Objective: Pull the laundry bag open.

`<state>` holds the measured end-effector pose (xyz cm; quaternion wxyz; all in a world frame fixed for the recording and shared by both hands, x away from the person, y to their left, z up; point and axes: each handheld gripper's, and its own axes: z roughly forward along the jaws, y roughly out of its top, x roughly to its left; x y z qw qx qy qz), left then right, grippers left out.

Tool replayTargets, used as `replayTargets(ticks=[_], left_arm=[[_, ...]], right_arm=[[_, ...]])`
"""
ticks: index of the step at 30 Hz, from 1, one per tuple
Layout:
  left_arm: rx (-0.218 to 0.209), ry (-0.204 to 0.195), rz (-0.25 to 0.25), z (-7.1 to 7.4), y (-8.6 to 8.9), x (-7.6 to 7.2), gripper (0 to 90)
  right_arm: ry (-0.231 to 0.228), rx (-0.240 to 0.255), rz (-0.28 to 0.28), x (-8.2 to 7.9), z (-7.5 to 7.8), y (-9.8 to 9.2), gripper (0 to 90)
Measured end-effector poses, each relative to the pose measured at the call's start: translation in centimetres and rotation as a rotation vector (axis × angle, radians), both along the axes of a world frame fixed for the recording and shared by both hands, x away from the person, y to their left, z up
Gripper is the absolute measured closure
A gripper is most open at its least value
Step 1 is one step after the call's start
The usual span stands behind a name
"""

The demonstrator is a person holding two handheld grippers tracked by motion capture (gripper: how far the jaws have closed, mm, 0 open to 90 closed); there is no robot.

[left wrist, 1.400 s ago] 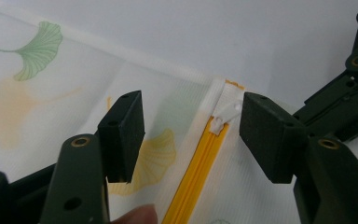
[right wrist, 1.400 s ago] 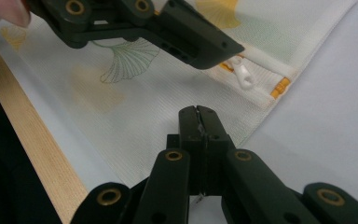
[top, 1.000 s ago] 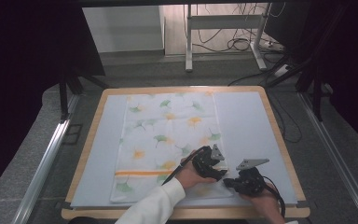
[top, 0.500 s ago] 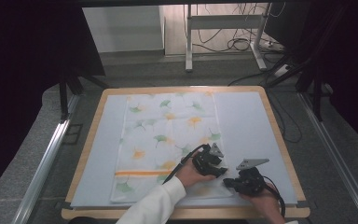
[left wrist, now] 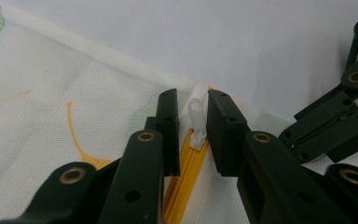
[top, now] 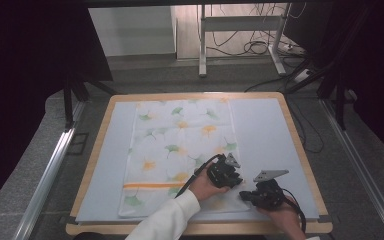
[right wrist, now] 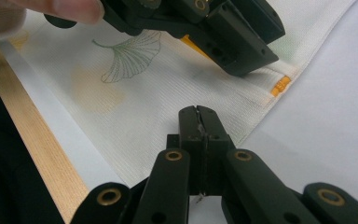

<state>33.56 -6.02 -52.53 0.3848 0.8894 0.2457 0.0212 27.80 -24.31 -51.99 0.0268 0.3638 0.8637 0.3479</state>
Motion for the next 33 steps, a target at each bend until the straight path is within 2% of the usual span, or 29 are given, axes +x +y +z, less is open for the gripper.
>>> replayTargets(ticks=[3,21,24,28,29,32,33], left_arm=[[-0.013,0.007,0.005,0.1,0.0,0.0,83.2],[0.005,-0.021,0.009,0.1,-0.5,-0.4,84.6],[0.006,-0.018,0.011,0.1,-0.5,-0.4,84.7],[0.009,-0.023,0.011,0.2,-0.5,-0.5,85.0],[0.020,-0.028,0.004,0.2,-0.4,-0.5,85.1],[0.018,-0.028,0.001,0.3,-0.3,-0.5,85.9],[0.016,-0.024,0.001,0.3,-0.3,-0.6,89.2]], right_arm=[[-0.001,0.000,0.001,0.0,0.0,0.0,89.0],[0.003,0.001,0.001,0.1,0.0,0.0,89.0],[-0.016,-0.016,-0.021,0.3,0.1,0.2,89.0],[-0.025,-0.014,-0.054,1.2,0.1,0.3,89.0],[-0.027,-0.017,-0.059,1.4,0.0,0.3,89.1],[-0.011,-0.012,-0.077,1.7,0.0,0.3,89.2],[-0.004,-0.006,-0.087,1.7,0.0,0.3,89.2]])
